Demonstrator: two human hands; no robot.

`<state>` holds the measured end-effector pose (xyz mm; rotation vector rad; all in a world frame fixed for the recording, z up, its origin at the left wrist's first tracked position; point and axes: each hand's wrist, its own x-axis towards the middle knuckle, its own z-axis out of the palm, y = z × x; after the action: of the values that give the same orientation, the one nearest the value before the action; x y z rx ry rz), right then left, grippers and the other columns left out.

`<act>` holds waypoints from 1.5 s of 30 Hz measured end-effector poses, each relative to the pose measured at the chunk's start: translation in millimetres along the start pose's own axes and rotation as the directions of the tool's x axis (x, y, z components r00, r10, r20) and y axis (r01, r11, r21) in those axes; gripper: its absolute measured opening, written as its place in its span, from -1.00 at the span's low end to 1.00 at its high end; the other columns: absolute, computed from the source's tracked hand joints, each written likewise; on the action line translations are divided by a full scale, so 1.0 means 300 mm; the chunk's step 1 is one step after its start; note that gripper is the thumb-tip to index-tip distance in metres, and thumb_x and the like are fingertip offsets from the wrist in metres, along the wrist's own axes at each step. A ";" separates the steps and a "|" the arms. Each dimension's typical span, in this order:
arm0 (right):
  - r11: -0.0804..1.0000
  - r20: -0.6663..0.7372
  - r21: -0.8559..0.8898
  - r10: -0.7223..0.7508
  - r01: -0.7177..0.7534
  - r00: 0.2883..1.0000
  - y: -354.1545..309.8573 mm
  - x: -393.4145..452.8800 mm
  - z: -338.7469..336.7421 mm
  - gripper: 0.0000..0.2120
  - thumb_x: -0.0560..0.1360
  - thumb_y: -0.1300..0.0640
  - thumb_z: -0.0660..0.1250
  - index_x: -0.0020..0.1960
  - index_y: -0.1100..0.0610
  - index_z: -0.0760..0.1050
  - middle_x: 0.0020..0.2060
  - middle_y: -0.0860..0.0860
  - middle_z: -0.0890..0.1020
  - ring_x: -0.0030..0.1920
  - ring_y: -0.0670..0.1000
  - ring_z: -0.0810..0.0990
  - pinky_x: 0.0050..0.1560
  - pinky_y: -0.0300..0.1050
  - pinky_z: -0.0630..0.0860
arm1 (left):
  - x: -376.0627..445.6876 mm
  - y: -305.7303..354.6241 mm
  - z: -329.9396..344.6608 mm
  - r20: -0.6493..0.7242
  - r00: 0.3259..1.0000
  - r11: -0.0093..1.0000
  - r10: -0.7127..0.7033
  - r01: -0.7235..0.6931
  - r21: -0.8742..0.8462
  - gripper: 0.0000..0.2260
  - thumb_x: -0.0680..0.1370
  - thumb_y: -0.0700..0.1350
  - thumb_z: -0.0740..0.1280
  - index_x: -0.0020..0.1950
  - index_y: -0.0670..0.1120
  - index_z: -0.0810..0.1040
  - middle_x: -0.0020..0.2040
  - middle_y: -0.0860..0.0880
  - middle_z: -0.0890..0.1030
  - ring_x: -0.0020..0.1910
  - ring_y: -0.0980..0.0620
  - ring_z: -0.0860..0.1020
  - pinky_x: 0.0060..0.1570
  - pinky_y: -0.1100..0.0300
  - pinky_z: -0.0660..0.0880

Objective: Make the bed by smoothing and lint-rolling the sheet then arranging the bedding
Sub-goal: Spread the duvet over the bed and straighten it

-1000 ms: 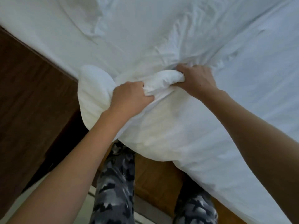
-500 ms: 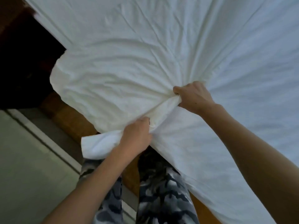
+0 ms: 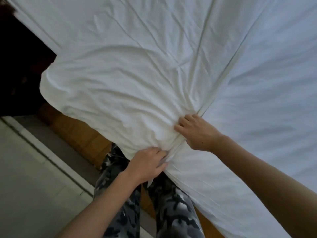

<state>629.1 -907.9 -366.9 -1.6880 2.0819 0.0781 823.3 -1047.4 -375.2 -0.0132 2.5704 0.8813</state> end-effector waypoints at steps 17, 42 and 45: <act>0.342 -0.228 0.776 0.936 -0.530 0.269 0.042 -0.007 -0.033 -0.76 0.48 0.13 0.24 0.12 0.13 0.53 0.06 0.00 0.54 0.04 0.00 0.46 -0.06 -0.21 0.44 | 0.636 0.035 -0.324 -0.255 0.938 0.936 0.236 -0.149 0.319 -0.59 0.53 -0.05 0.22 0.37 -0.13 0.43 0.40 -0.25 0.39 0.33 -0.21 0.40 0.26 -0.04 0.42; -0.255 0.256 0.967 0.963 -0.030 0.089 1.291 0.375 -0.409 -0.28 0.35 -0.29 0.39 0.32 0.15 0.41 0.18 0.03 0.59 0.19 0.06 0.56 0.25 0.05 0.47 | 1.569 0.165 -0.535 -0.196 0.980 0.913 -0.043 0.118 0.391 -0.24 0.42 0.26 0.38 0.40 -0.23 0.30 0.37 -0.25 0.35 0.33 -0.25 0.34 0.16 -0.13 0.44; -0.304 0.301 0.947 0.952 0.104 0.044 1.375 0.424 -0.418 -0.07 0.10 -0.36 0.48 0.31 0.14 0.42 0.14 0.02 0.62 0.14 0.05 0.60 0.21 0.03 0.52 | 1.596 0.145 -0.534 -0.281 0.958 0.895 0.061 0.072 0.440 -0.59 0.35 0.03 0.51 0.05 -0.17 0.52 0.05 -0.18 0.51 -0.02 -0.18 0.51 -0.25 0.01 0.55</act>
<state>184.2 -962.8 -400.8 0.8433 2.1816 -1.7327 319.0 -1047.2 -423.8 -0.0151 2.9881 0.2772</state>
